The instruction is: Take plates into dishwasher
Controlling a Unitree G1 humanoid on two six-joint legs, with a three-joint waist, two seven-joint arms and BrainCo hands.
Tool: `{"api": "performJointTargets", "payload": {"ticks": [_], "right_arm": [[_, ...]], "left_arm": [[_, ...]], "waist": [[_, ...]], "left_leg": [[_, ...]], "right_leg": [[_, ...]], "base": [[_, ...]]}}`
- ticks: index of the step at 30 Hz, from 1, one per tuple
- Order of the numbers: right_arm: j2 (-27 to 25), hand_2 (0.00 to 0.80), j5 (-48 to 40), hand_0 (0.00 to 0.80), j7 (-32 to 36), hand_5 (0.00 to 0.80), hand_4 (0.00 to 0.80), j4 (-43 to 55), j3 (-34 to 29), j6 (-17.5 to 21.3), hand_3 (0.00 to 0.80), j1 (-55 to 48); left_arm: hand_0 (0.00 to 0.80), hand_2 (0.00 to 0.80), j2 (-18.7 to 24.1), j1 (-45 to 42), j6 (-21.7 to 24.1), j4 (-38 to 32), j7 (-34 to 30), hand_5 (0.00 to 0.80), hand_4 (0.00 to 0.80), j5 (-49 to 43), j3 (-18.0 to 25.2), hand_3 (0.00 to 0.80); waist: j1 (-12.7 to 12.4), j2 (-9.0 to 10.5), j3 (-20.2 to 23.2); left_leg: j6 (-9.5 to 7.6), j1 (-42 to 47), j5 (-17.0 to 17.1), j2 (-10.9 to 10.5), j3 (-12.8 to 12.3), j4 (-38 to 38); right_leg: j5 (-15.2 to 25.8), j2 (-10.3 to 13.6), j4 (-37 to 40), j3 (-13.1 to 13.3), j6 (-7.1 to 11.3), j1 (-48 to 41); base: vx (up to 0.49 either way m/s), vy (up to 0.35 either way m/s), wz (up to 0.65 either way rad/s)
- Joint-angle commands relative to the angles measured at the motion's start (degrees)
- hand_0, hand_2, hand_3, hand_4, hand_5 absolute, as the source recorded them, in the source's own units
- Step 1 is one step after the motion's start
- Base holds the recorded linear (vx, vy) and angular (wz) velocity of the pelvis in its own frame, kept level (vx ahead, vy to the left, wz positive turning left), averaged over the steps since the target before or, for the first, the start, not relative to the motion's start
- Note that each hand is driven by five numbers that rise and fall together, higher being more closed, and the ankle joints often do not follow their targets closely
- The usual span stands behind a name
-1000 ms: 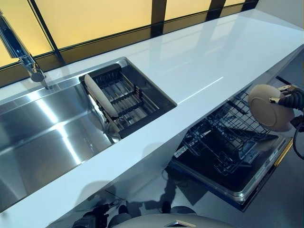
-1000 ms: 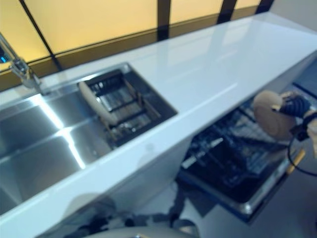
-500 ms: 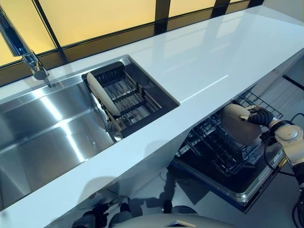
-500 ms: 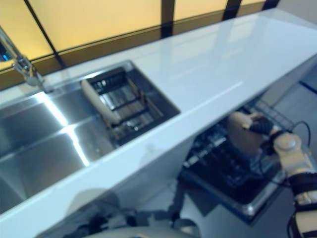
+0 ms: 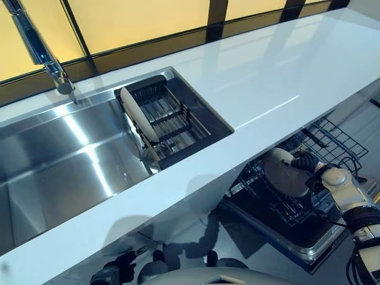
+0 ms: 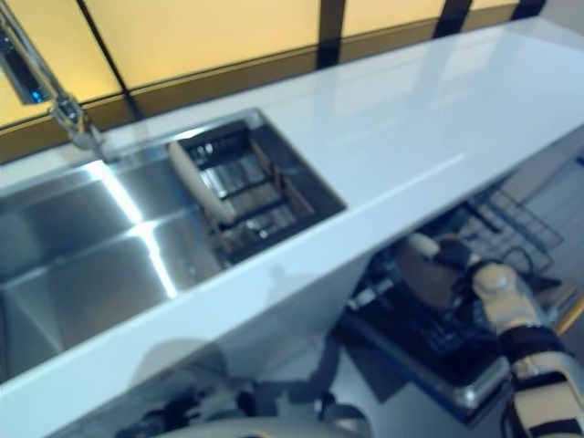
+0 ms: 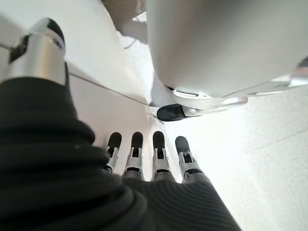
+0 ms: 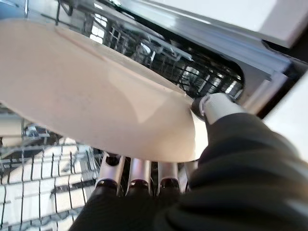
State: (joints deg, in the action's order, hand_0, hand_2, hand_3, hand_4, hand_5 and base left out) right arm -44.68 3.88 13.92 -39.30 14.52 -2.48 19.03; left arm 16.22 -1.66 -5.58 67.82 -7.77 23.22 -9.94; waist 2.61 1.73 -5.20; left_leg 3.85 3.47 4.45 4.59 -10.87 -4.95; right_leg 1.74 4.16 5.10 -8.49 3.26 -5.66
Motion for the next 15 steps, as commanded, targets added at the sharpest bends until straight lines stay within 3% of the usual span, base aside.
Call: {"api": "performJointTargets", "payload": {"ticks": [1, 15], "right_arm": [[1.3, 0.8, 1.1, 0.8, -2.7, 0.8, 0.8, -3.6, 2.6, 1.5, 0.8, 6.5], [5.9, 0.8, 4.8, 0.8, -4.4, 0.8, 0.8, -15.5, 6.8, -1.1, 0.8, 12.1]], "left_arm": [[0.0, 0.0, 1.0, 3.1, 1.9, 0.5, -0.4, 0.0, 0.0, 3.7, 0.5, 0.0], [0.0, 0.0, 1.4, 4.5, 3.0, -0.3, -1.0, 0.0, 0.0, 7.2, -0.2, 0.0]], "waist": [[-2.3, 2.32, 0.4], [-4.9, 0.65, -0.4]], "left_leg": [[-1.44, 3.2, -4.3, -0.5, 1.1, 0.0], [-1.25, 2.4, -3.7, -0.9, 3.2, 0.0]], "right_leg": [[3.3, 3.6, -0.9, -0.1, 3.97, 2.0], [3.1, 4.0, -0.7, -1.9, 3.58, 1.6]], "base": [[0.0, 0.0, 0.0], [-0.001, -0.015, 0.06]]}}
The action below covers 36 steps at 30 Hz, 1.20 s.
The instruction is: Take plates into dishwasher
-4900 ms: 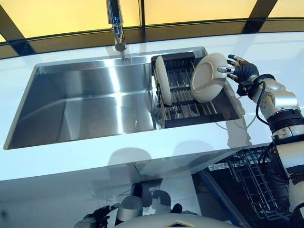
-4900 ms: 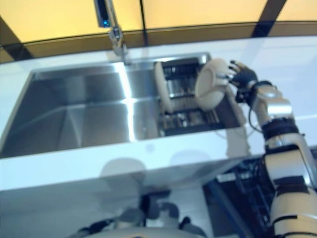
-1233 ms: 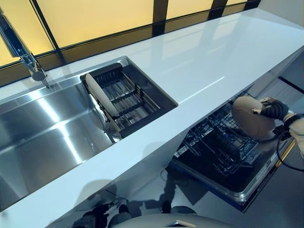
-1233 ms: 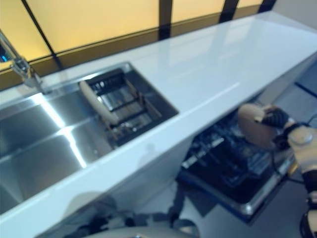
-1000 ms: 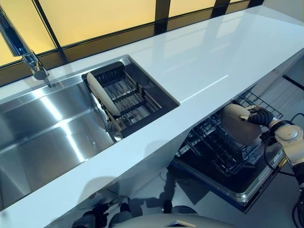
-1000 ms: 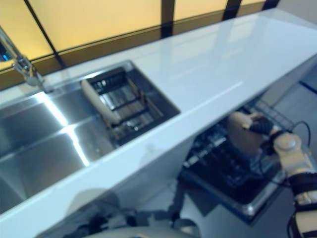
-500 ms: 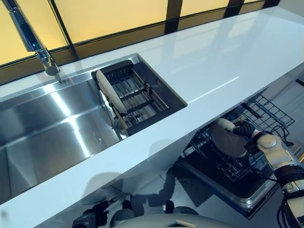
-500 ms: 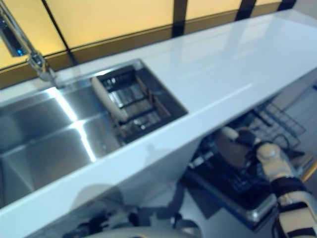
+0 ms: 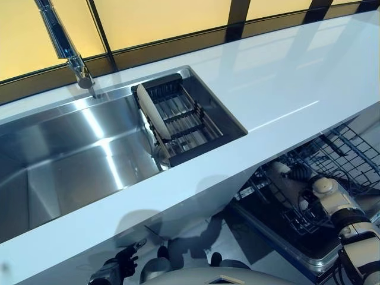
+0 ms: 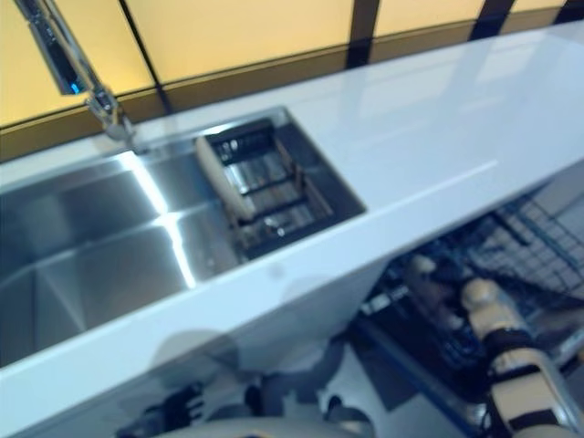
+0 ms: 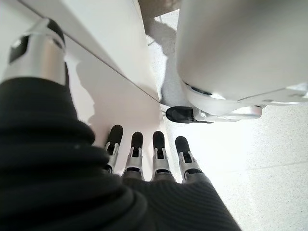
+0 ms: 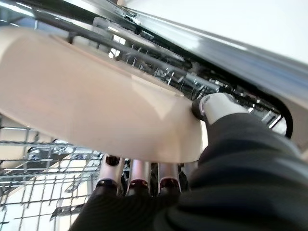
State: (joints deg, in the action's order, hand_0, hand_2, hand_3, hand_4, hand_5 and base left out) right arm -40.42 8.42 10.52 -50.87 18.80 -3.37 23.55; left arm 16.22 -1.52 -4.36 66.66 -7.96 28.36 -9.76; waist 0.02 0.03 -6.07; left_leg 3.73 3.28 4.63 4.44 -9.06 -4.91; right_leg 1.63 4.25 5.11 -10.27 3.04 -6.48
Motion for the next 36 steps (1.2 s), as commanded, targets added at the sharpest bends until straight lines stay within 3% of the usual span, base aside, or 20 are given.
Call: {"api": "performJointTargets", "payload": {"ticks": [1, 4, 5, 6, 15, 25, 33, 36], "right_arm": [[2.0, 0.8, 0.4, 0.8, -0.3, 0.8, 0.8, -4.6, 2.7, -1.0, 0.8, 8.0], [2.6, 0.8, -0.5, 0.8, 0.8, 0.8, 0.8, -6.3, 3.2, -2.1, 0.8, 8.6], [2.6, 0.662, -0.2, 0.662, 0.9, 0.662, 0.662, -6.9, 3.1, -2.3, 0.662, 8.8], [2.6, 0.0, 0.2, 0.0, 0.3, 0.0, 0.0, -7.4, 3.1, -2.2, 0.0, 8.9], [1.4, 0.0, -0.3, 0.0, 0.6, 0.0, 0.0, -6.3, 2.5, -4.7, 0.0, 9.4], [-4.0, 0.0, -0.8, 0.0, -0.4, 0.0, 0.0, -4.1, -1.3, -3.9, 0.0, 7.8], [-9.7, 0.0, -8.8, 0.0, -5.7, 0.0, 0.0, -1.1, -8.3, -6.8, 0.0, 5.5], [-11.6, 0.0, -13.5, 0.0, -7.3, 0.0, 0.0, 1.0, -10.7, -4.2, 0.0, 4.7]], "left_arm": [[0.0, 0.0, 1.3, 4.3, 1.9, 0.8, -0.9, 0.0, 0.0, 2.3, -0.4, 0.0], [0.0, 0.0, 1.4, 4.4, 1.9, 0.5, -1.2, 0.0, 0.0, 2.3, -0.4, 0.0], [0.0, 0.0, 1.4, 4.4, 1.9, 0.5, -1.3, 0.0, 0.0, 2.3, -0.5, 0.0], [0.0, 0.0, 1.5, 4.4, 1.9, 0.5, -1.3, 0.0, 0.0, 2.2, -0.5, 0.0], [0.0, 0.0, 2.0, 4.5, 1.1, 0.9, -0.4, 0.0, 0.0, 2.0, 0.0, 0.0], [0.0, 0.0, 2.4, 3.8, 1.2, 1.5, -0.6, 0.0, 0.0, 1.7, 0.9, 0.0], [0.0, 0.0, 2.7, 3.2, 0.9, 2.0, -0.1, 0.0, 0.0, 1.5, 1.6, 0.0], [0.0, 0.0, 2.7, 2.8, 1.1, 2.5, -0.1, 0.0, 0.0, 1.5, 1.7, 0.0]], "waist": [[-2.5, 2.22, 0.4], [-2.8, 1.93, 0.2], [-2.9, 1.85, 0.1], [-3.0, 1.74, 0.1], [-2.6, 1.88, 0.3], [-1.6, 3.0, 0.7], [-0.7, 3.96, 0.9], [-0.5, 4.07, 1.0]], "left_leg": [[-1.12, 2.5, -3.8, -0.9, 1.5, 0.0], [-1.11, 2.4, -3.7, -0.9, 1.7, 0.0], [-1.1, 2.4, -3.7, -1.0, 1.8, 0.0], [-1.12, 2.5, -3.7, -1.0, 1.9, -0.1], [-1.1, 2.9, -3.8, -1.1, 1.8, -0.1], [-1.19, 3.5, -4.1, -0.7, 0.9, -0.1], [-1.23, 3.9, -4.3, -0.4, 0.5, -0.1], [-1.15, 4.1, -4.4, -0.4, 0.5, -0.1]], "right_leg": [[3.2, 4.0, -0.7, -0.3, 3.76, 2.4], [3.3, 4.1, -0.7, -0.6, 3.75, 2.3], [3.3, 4.2, -0.7, -0.6, 3.75, 2.3], [3.3, 4.2, -0.7, -0.7, 3.74, 2.2], [3.3, 4.2, -0.8, -0.5, 3.78, 2.0], [3.3, 3.8, -0.7, 0.6, 3.93, 1.8], [3.3, 3.5, -0.7, 1.1, 3.91, 1.7], [3.2, 3.5, -0.7, 1.0, 3.82, 1.5]], "base": [[-0.008, -0.008, 0.03], [-0.006, -0.006, 0.07], [0.003, 0.0, 0.08], [0.006, 0.002, 0.07], [0.004, 0.002, 0.03], [0.0, 0.0, 0.0], [0.0, 0.0, 0.0], [0.03, 0.01, -0.01]]}}
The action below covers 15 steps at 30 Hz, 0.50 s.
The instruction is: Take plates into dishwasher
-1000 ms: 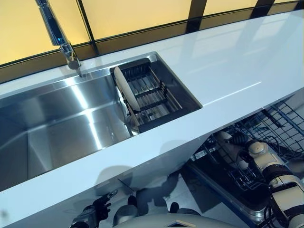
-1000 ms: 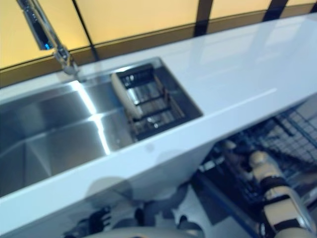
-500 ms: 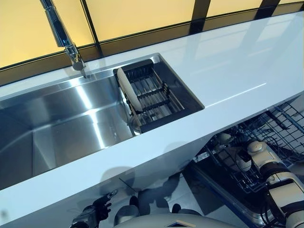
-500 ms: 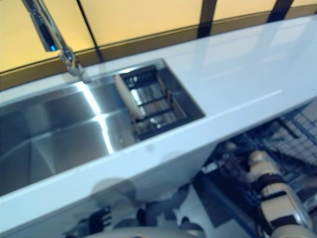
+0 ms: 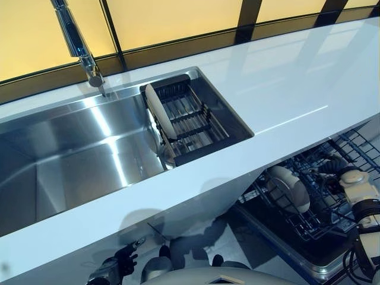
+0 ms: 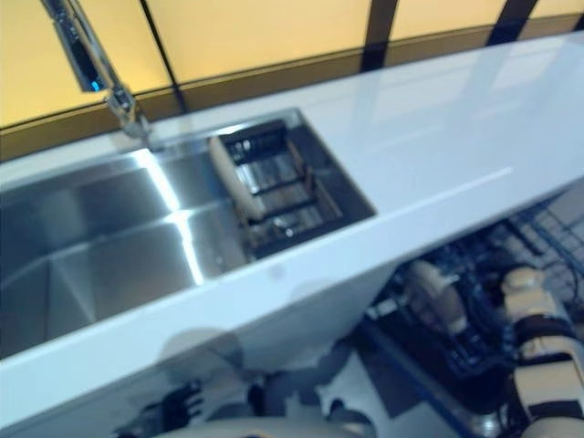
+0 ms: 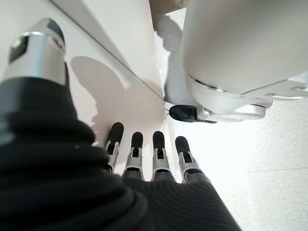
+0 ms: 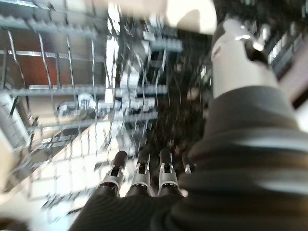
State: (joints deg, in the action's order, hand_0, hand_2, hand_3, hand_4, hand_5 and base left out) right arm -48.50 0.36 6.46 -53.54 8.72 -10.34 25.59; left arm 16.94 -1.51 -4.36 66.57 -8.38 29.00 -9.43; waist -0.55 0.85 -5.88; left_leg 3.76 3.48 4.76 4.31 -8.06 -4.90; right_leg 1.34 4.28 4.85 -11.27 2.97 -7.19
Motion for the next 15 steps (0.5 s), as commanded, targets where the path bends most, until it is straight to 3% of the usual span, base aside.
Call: {"api": "performJointTargets", "payload": {"ticks": [1, 5, 15], "right_arm": [[-4.0, 0.0, -6.3, 0.0, -3.5, 0.0, 0.0, 4.7, -1.6, 3.8, 0.0, 2.3], [-5.6, 0.0, -10.9, 0.0, -7.4, 0.0, 0.0, 10.4, -6.7, 5.2, 0.0, -0.8], [-8.5, 0.0, -14.6, 0.0, -17.6, 0.0, 0.0, 17.5, -12.0, 0.5, 0.0, 0.5]], "left_arm": [[0.0, 0.0, 2.0, 2.6, 1.2, 2.7, 0.2, 0.0, 0.0, 0.7, 1.4, 0.0], [0.0, 0.0, 1.5, 2.2, 1.5, 2.7, 0.3, 0.0, 0.0, 0.3, 1.2, 0.0], [0.0, 0.0, 0.8, 3.1, 1.4, 2.7, 1.4, 0.0, 0.0, 0.3, -0.1, 0.0]], "waist": [[0.1, 3.27, 0.9], [0.4, 3.03, 1.2], [0.2, 3.27, 1.1]], "left_leg": [[-1.13, 4.0, -4.5, -0.2, -0.5, -0.1], [-1.21, 3.8, -4.8, -0.6, -0.1, -0.1], [-1.08, 3.9, -5.2, -1.0, 0.6, 0.0]], "right_leg": [[3.3, 3.4, -0.5, 1.9, 3.87, 2.1], [3.0, 3.5, -0.5, 1.7, 3.85, 2.0], [2.9, 3.6, -0.4, 0.6, 3.89, 1.5]], "base": [[0.062, 0.016, -0.01], [0.023, 0.008, 0.0], [0.0, 0.0, 0.0]]}}
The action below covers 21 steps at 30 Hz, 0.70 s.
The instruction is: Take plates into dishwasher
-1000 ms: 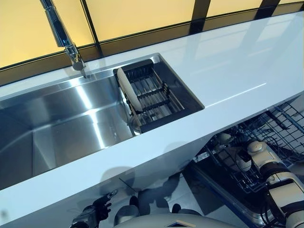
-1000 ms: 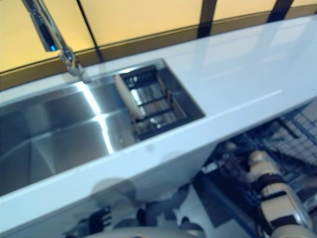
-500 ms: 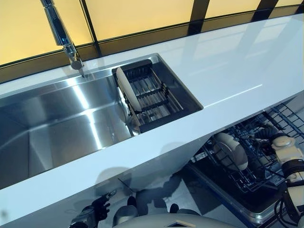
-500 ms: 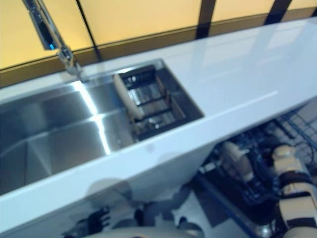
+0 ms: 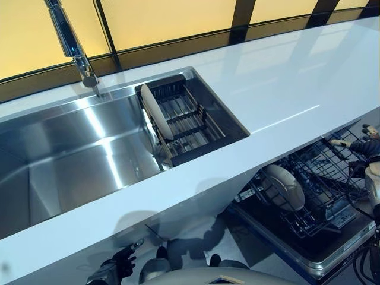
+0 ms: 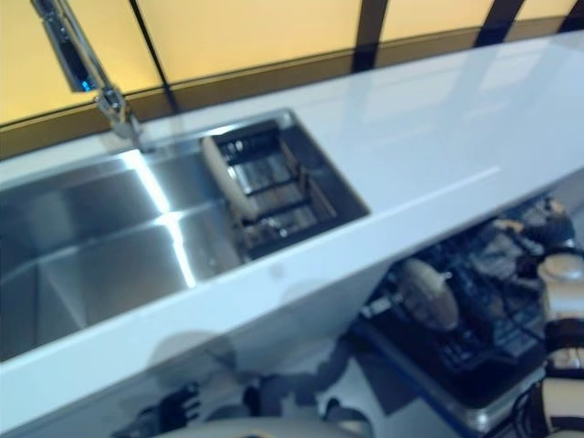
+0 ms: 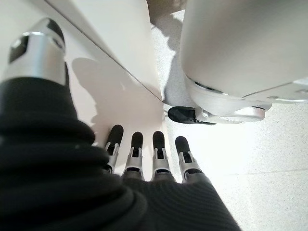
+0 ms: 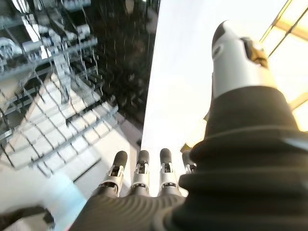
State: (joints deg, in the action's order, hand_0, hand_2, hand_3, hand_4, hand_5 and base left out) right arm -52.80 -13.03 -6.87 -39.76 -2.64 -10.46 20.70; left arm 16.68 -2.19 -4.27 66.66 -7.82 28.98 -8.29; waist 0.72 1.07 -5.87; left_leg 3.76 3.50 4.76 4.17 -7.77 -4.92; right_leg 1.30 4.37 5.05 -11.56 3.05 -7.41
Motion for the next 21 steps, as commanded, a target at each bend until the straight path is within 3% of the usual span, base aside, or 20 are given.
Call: {"api": "performJointTargets", "payload": {"ticks": [1, 8, 21], "right_arm": [[-4.6, 0.0, -1.3, 0.0, -4.8, 0.0, 0.0, 4.5, -0.4, 0.1, 0.0, 6.5], [-6.0, 0.0, -4.4, 0.0, -6.6, 0.0, 0.0, 10.1, 3.2, -4.4, 0.0, 15.1], [-4.4, 0.0, -8.0, 0.0, -3.5, 0.0, 0.0, 9.8, 15.4, -6.2, 0.0, 32.4]], "left_arm": [[0.0, 0.0, 1.0, 3.7, 1.3, 2.6, 0.9, 0.0, 0.0, 0.4, -1.4, 0.0], [0.0, 0.0, 0.5, 3.0, 1.7, 2.5, 1.0, 0.0, 0.0, 0.3, -2.1, 0.0], [0.0, 0.0, 0.3, 3.8, 1.3, 3.1, 1.1, 0.0, 0.0, -0.5, -3.4, 0.0]], "waist": [[-1.1, 3.09, 1.1], [-2.3, 3.53, 1.5], [-5.5, 4.74, 2.1]], "left_leg": [[-1.04, 4.0, -5.1, -0.9, 0.3, 0.0], [-0.77, 3.9, -4.9, -1.1, 1.1, -0.1], [-0.41, 3.0, -4.5, -1.5, 3.0, -0.1]], "right_leg": [[2.9, 3.5, -0.6, 0.8, 3.81, 1.6], [2.6, 3.5, -0.4, 0.0, 3.66, 1.0], [2.3, 3.8, -0.1, -2.4, 3.5, 0.2]], "base": [[0.0, 0.0, 0.0], [0.0, 0.0, 0.0], [-0.001, 0.012, 0.08]]}}
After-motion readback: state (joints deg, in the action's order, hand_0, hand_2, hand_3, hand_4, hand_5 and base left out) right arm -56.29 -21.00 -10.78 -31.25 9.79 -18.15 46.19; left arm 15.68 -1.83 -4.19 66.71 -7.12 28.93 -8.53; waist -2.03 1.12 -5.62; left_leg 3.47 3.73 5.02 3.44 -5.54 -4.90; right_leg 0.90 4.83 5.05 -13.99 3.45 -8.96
